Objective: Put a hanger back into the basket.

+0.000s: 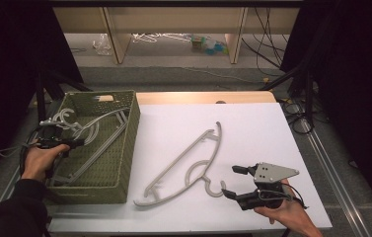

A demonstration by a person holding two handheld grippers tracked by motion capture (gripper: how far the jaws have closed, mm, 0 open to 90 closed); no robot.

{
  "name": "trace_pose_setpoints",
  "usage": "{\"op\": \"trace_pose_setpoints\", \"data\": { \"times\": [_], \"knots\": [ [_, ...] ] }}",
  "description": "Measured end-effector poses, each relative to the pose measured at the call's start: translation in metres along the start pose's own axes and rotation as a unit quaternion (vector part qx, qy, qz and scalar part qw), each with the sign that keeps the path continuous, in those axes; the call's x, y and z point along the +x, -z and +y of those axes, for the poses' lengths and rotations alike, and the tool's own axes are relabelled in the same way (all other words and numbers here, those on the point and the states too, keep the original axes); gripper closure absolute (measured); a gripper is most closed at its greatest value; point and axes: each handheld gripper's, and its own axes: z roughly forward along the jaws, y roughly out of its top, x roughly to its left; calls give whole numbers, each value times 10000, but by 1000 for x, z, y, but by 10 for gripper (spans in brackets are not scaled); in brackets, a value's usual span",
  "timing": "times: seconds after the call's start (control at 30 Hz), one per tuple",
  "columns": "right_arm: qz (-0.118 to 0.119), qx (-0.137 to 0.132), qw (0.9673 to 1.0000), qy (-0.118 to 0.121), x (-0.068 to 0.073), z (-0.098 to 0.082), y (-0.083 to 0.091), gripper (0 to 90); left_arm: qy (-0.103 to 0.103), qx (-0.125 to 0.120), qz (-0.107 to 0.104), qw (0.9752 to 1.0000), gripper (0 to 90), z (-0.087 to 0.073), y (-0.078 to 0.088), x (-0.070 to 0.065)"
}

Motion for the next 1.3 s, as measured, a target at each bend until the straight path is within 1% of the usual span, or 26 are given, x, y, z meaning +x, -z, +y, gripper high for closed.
{"op": "trace_pose_setpoints", "data": {
  "times": [0.1,0.13,0.17,0.23,0.27,0.3,0.33,0.4,0.47,0.5,0.53,0.6,0.67,0.7,0.73,0.8,0.83,0.9,0.97,1.1,1.13,1.17,1.2,1.23,1.27,1.3],
  "knots": [
    [-22,-81,10000,-9,0,0,-1,222,81,51,259,9996,637,0,0,-1],
    [-21,-80,10000,-10,0,0,-1,222,30,87,327,9994,611,0,2,1],
    [-8,-61,10000,-12,0,0,-1,223,-109,8,413,9991,581,1,4,2],
    [-4,-16,10000,-16,0,-1,0,222,-157,-159,481,9986,531,2,7,4],
    [-9,-13,10000,-28,-1,-1,0,222,-412,-216,451,9979,511,3,8,8],
    [-15,-12,10000,-29,-1,-1,0,222,-203,-318,561,9977,494,3,11,6],
    [-14,-3,10000,-33,-1,-1,-1,222,-164,-357,590,9975,478,3,13,5],
    [19,7,10000,-9,0,-1,-1,223,33,-533,631,9966,461,4,21,-2],
    [22,11,10000,-13,0,0,-1,223,59,-677,570,9961,448,6,28,-10],
    [-40,78,10000,-12,0,0,1,223,85,-780,535,9955,434,7,34,-17],
    [-8,-7,10000,-32,0,0,-1,222,119,-848,521,9950,419,7,37,-23],
    [-14,-2,10000,-38,0,-1,-1,222,77,-1038,471,9935,400,9,48,-37],
    [-58,-53,10000,-31,0,-2,-2,222,-89,-1123,459,9926,361,11,54,-50],
    [-16,9,10000,-21,-1,-1,-1,223,-152,-1150,433,9923,341,12,57,-55],
    [-21,6,10000,-15,-1,-1,-1,223,-188,-1266,335,9912,333,13,61,-65],
    [-19,0,10000,-22,-1,-1,-1,222,-221,-1354,229,9903,302,13,65,-74],
    [-35,-21,10000,-34,-1,-2,-1,222,-256,-1432,136,9893,288,13,68,-83],
    [-28,14,10000,-37,-2,-3,-1,221,-389,-1556,-15,9871,283,12,72,-96],
    [-43,34,10000,-72,-2,-3,-1,219,-548,-1656,-180,9845,275,12,77,-114],
    [-39,0,10000,-69,-3,-4,-2,213,-839,-1725,-405,9806,257,11,80,-146],
    [-70,-26,9999,-78,-2,-4,-2,210,-866,-1745,-560,9792,257,9,80,-157],
    [-80,-43,9999,-85,-2,-4,-2,208,-817,-1761,-773,9779,256,8,79,-164],
    [-80,-48,9999,-92,-2,-4,-2,206,-856,-1827,-950,9748,252,8,78,-168],
    [-84,-48,9999,-111,-2,-4,-2,204,-957,-1762,-1040,9742,248,7,77,-173],
    [-64,-2,9999,-110,-3,-4,-1,197,-1025,-1772,-1027,9734,239,5,75,-184],
    [-87,11,9999,-102,-3,-5,-1,187,-1075,-1786,-1063,9722,220,4,74,-189]
  ]
}}
